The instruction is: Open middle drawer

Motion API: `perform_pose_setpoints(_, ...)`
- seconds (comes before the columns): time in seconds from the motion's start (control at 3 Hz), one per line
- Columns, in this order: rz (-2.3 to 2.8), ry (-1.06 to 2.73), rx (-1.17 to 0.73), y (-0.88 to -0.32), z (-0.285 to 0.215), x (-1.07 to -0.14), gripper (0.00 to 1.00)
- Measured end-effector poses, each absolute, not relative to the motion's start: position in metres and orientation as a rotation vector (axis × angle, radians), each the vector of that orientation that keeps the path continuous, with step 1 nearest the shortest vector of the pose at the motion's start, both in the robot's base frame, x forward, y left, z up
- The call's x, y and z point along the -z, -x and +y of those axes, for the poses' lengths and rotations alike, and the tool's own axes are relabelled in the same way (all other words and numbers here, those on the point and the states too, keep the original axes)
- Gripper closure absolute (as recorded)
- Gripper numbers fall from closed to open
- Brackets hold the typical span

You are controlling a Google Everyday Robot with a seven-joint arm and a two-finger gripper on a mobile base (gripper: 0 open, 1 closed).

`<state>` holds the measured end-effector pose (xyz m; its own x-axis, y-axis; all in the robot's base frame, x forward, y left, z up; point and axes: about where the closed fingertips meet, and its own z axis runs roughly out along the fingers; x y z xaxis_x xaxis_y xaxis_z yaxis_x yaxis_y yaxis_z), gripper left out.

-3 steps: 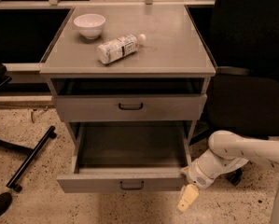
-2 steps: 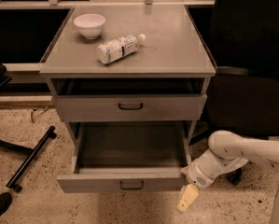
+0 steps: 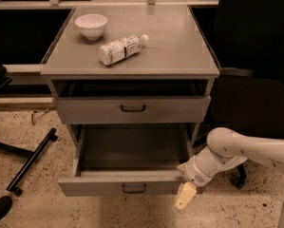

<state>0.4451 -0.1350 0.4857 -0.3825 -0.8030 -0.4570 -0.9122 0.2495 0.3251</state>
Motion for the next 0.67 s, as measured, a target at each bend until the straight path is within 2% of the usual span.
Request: perform_pose_setpoints(0.67, 2.357, 1.607, -0.912, -0.44, -0.137, -0.451, 0.0)
